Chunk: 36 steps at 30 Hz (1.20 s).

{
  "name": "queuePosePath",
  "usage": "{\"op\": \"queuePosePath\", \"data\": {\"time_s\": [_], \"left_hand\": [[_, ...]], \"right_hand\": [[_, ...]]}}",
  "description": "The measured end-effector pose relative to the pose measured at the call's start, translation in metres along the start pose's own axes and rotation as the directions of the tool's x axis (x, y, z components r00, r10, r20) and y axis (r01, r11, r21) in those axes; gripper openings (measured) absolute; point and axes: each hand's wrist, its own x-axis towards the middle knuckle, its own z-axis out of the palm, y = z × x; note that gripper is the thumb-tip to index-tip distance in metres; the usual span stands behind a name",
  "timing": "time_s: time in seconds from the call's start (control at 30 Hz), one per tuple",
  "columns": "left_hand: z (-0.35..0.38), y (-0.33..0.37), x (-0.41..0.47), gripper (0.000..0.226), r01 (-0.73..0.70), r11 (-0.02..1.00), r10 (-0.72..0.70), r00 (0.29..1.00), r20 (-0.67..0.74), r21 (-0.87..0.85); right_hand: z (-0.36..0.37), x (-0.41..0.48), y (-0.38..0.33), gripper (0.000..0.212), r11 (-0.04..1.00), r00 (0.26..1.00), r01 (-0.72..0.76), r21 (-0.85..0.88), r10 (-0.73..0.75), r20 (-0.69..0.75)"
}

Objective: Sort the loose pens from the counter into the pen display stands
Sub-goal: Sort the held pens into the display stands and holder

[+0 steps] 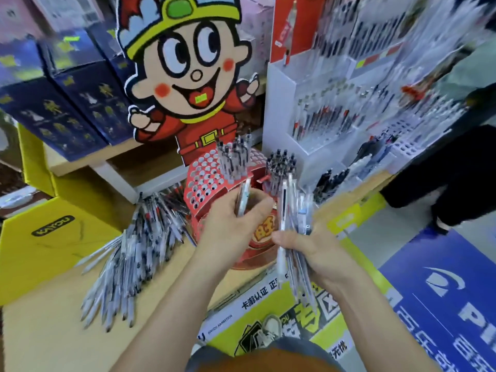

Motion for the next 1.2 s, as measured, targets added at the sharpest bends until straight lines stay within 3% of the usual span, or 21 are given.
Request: {"op": "queuePosePath", "data": {"time_s": [0.23,0.3,0.4,0.5,0.7,0.83,1.0,1.2], "left_hand": [[0.022,0.007,0.018,0.004,0.059,0.998,-0.059,0.998,-0.008,0.007],[0.019,0.007,0.020,0.008,0.109,0.994,-0.110,0.994,-0.025,-0.022],[0.015,0.006,0.025,0.007,0.182,0.968,-0.190,0.981,-0.029,-0.170],[0.008,0.005,0.031,0.007,0.200,0.912,-0.215,0.977,-0.001,-0.357],[0.012,0.015,0.038,0.005,0.215,0.826,-0.190,0.977,0.102,-0.522],[0.014,0.021,0.039,0.022,0.192,0.750,-0.135,0.981,0.137,-0.633],[0.027,0.033,0.048,0.022,0.217,0.652,-0.092,0.974,0.207,-0.727],[0.061,0.044,0.062,0.019,0.159,0.680,-0.038,0.983,0.182,-0.716]], "right_hand": [[-0.023,0.005,-0.007,0.034,0.991,0.993,-0.002,-0.134,0.018,0.115],[-0.023,0.005,-0.007,0.029,0.995,0.988,-0.007,-0.102,0.023,0.152],[-0.019,0.008,-0.007,0.012,0.999,0.990,-0.029,0.032,0.024,0.141],[-0.016,0.008,-0.009,0.015,0.990,0.989,-0.048,0.129,0.029,0.144],[0.006,0.010,-0.006,0.009,0.996,0.995,0.089,0.021,-0.089,0.046],[0.007,0.012,-0.009,0.026,0.982,0.987,0.161,0.098,-0.160,-0.019],[-0.004,0.007,-0.014,0.048,0.971,0.985,0.163,0.173,-0.152,-0.076],[-0.035,0.008,-0.032,0.007,0.989,0.987,0.143,0.049,-0.139,-0.077]]}}
